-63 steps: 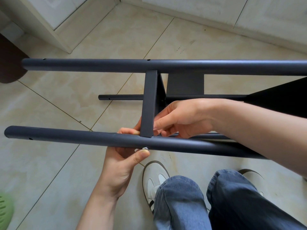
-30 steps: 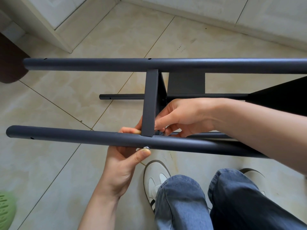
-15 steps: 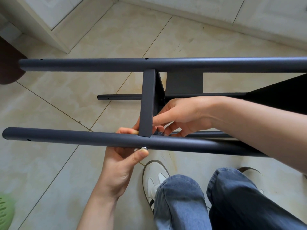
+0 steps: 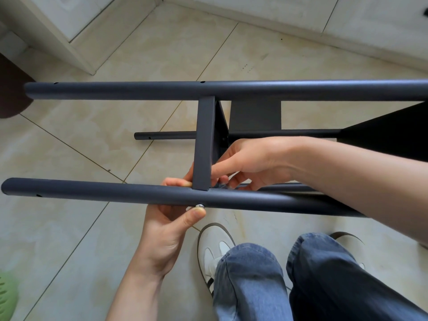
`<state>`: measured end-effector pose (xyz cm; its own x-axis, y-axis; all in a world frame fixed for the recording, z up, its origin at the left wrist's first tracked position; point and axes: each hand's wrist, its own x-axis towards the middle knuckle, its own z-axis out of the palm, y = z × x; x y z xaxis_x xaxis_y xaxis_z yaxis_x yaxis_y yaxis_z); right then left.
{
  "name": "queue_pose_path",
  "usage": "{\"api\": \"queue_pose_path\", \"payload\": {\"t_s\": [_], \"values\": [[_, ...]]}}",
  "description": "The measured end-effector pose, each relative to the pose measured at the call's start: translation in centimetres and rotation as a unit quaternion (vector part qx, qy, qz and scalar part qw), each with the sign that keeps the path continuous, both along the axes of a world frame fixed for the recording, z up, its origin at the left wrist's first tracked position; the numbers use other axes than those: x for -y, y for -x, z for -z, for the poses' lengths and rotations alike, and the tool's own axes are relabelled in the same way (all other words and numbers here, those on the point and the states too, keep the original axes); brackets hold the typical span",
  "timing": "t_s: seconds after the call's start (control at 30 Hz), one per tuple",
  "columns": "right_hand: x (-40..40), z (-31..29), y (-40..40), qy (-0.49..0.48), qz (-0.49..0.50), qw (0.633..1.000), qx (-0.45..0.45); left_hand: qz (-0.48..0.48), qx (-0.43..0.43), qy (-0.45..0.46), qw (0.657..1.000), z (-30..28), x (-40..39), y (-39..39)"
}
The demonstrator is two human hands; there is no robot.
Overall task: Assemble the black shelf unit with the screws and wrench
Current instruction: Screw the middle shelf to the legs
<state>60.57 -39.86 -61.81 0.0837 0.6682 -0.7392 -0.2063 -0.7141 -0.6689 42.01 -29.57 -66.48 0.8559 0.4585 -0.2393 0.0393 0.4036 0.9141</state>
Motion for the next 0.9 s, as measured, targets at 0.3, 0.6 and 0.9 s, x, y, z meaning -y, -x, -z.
{"api": "queue_pose_path", "payload": {"t_s": [0.3,0.6,0.9], "values": [[0.06,-0.23,-0.46,0.023,0.009,0.999,-0.037,0.001,0.007,-0.004,1.000,0.14,-0.06,0.06],[0.11,-0.14,-0.61,0.012,-0.002,0.999,-0.051,0.003,0.008,-0.007,1.000,0.01,-0.10,0.01],[-0.27,0.17,-0.11,-0.002,0.007,0.999,-0.041,0.011,0.010,-0.001,1.000,-0.15,0.00,-0.01]]}}
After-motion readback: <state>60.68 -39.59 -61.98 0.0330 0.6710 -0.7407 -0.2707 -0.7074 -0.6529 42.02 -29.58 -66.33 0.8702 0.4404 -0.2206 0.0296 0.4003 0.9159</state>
